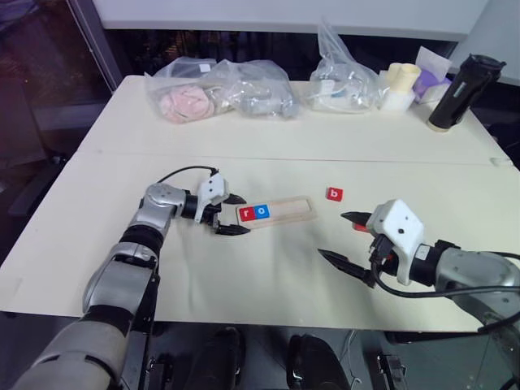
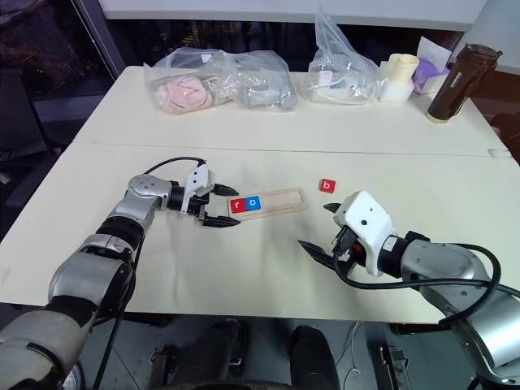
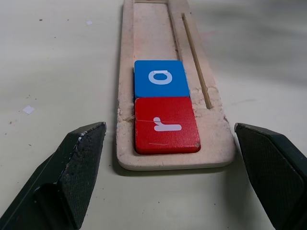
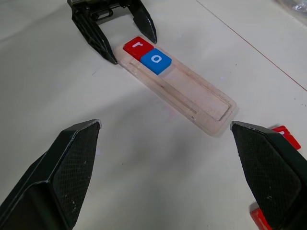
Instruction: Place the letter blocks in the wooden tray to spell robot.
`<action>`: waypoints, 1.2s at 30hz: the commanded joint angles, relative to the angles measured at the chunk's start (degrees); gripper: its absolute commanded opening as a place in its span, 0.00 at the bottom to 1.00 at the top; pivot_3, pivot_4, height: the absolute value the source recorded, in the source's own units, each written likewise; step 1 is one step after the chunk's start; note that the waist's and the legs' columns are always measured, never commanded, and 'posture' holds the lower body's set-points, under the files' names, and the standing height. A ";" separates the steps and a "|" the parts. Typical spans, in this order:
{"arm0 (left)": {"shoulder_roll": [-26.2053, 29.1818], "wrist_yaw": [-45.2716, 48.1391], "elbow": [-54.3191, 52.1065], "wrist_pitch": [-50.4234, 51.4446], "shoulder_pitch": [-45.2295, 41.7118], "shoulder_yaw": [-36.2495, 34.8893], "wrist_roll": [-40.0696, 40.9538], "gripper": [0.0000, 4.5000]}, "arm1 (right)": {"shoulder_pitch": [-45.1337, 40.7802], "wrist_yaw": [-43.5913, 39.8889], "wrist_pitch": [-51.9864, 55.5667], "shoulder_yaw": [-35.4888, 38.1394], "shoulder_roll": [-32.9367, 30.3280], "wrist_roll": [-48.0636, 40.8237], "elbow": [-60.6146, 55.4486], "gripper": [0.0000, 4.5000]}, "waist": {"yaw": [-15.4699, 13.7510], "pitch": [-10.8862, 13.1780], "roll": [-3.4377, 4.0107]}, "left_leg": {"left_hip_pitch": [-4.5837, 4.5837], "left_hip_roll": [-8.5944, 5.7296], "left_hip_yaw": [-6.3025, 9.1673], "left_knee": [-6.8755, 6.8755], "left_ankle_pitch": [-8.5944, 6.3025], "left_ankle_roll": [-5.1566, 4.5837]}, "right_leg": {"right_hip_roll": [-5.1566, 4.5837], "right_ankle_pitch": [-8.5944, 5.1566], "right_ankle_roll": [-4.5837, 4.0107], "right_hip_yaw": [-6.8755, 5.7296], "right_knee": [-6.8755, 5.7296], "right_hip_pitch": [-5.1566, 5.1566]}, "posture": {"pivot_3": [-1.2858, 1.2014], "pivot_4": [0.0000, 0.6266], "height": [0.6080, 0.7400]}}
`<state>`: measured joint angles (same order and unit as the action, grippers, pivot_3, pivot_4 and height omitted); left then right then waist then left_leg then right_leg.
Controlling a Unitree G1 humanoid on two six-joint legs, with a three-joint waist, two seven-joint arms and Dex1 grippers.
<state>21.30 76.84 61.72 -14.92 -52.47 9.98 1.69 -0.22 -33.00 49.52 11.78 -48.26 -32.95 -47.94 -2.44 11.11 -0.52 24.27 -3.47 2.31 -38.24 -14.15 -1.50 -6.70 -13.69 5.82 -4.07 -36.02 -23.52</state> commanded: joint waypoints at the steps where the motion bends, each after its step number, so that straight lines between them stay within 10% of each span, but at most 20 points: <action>1: -0.63 -1.64 -0.83 -0.37 1.72 1.47 -2.63 1.00 | -0.43 0.57 -1.53 0.23 0.33 0.61 -1.01 0.99 | -0.02 -0.01 0.00 | -0.02 0.00 0.00 0.00 0.00 0.00 | -0.02 0.01 -0.01 0.00 0.00 0.02 | 0.52 0.24 1.00; 24: -0.80 -2.06 -9.55 2.20 8.40 2.83 -2.76 1.00 | -1.03 1.52 -1.85 -1.32 0.97 1.30 -0.92 0.99 | -0.05 -0.23 0.03 | -0.12 -0.01 -0.02 0.00 0.00 0.00 | -0.05 0.02 0.00 0.02 0.07 0.13 | 0.52 0.24 1.00; 31: -0.58 -1.39 -10.60 3.47 9.21 2.90 -2.72 0.71 | -1.39 1.69 -1.70 -1.56 1.02 1.31 -0.86 1.00 | 0.00 -0.27 0.05 | -0.16 -0.01 -0.02 0.00 0.00 0.00 | -0.05 0.02 0.00 0.02 0.08 0.16 | 0.52 0.24 1.00; 36: -0.50 -1.36 -11.10 3.69 9.56 2.85 -2.66 0.70 | -1.32 1.84 -1.62 -1.48 1.08 1.09 -1.08 1.00 | 0.00 -0.27 0.05 | -0.16 -0.01 -0.02 0.01 0.00 0.00 | -0.05 0.02 0.00 0.03 0.08 0.15 | 0.52 0.24 1.00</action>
<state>21.29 74.41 49.38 -12.00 -45.28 9.99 1.25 -0.92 -31.35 48.42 9.69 -47.35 -31.75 -47.91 -2.44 10.84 -0.47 24.10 -3.48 2.28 -38.23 -14.15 -1.50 -6.75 -13.67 5.82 -4.04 -35.93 -23.36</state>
